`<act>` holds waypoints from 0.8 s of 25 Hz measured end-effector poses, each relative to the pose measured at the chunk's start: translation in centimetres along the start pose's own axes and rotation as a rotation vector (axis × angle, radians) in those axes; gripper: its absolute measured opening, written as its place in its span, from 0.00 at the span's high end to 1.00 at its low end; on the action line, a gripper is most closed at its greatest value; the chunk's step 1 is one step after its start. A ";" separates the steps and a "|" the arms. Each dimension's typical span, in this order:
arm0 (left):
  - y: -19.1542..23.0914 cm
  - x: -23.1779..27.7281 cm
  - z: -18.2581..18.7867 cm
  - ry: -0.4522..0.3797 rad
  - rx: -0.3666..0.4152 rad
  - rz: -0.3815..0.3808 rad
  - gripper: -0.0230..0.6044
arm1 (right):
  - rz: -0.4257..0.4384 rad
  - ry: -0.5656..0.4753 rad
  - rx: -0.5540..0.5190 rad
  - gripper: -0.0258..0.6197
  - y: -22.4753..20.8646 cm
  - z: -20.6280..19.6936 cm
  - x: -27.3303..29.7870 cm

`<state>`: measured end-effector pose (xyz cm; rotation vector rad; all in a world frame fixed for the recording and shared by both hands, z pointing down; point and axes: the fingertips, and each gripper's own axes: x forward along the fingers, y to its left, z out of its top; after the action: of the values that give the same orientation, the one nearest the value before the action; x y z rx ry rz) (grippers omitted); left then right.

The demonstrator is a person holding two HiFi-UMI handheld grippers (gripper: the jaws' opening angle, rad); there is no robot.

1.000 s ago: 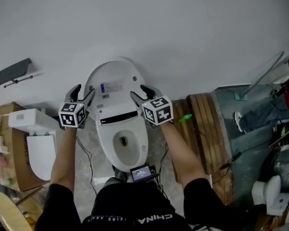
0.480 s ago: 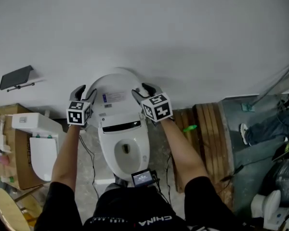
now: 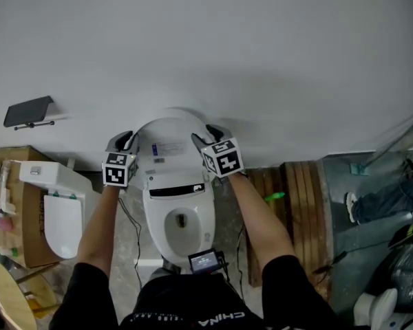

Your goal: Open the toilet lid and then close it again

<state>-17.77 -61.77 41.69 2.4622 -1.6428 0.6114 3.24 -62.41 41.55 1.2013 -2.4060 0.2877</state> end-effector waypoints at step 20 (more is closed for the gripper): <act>-3.4 -5.1 -1.3 0.015 -0.019 0.003 0.86 | -0.006 0.021 -0.134 0.83 2.4 -0.7 -2.7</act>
<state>-16.72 -55.59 41.22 2.4364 -1.6400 0.6100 3.00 -58.81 40.94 1.1394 -2.3629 0.1342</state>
